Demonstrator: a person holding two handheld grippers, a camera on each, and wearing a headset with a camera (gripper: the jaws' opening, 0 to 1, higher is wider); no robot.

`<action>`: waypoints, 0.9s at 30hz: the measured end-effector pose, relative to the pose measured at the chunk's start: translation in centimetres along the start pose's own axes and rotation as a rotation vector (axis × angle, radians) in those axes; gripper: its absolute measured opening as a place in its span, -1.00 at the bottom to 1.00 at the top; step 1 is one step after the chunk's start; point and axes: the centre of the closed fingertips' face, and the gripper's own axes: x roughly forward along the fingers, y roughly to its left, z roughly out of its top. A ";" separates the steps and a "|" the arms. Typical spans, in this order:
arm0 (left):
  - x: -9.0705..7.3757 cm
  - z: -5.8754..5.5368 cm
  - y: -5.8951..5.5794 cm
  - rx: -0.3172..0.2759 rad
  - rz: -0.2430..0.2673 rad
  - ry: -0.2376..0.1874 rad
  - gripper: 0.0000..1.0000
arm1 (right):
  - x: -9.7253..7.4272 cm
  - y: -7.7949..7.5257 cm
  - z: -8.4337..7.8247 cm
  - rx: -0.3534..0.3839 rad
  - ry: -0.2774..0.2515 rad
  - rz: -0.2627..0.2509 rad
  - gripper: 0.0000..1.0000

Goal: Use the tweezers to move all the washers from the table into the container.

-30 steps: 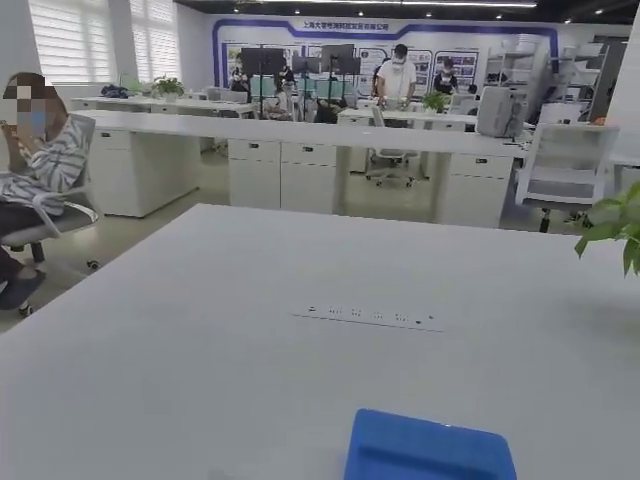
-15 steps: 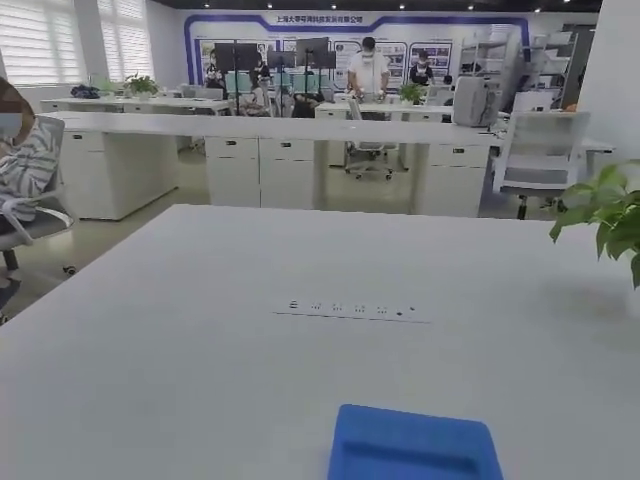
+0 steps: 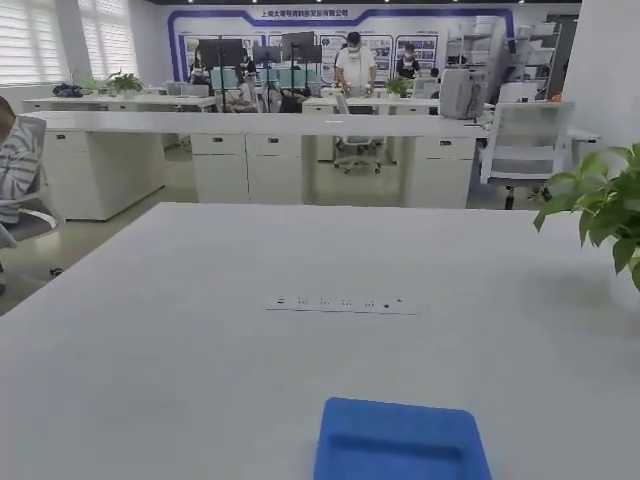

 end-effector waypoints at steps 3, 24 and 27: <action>-0.1 -0.1 -0.2 0.041 -0.005 0.005 -1.00 | -0.2 -0.2 0.6 0.014 -0.018 -0.014 0.10; -4.2 0.3 -3.3 0.024 -0.021 -0.087 -1.00 | 4.1 13.8 -0.3 -0.184 0.163 0.484 -0.35; -4.7 0.0 -3.7 0.028 -0.017 -0.087 -1.00 | 4.3 15.0 -0.7 -0.191 0.166 0.542 -0.43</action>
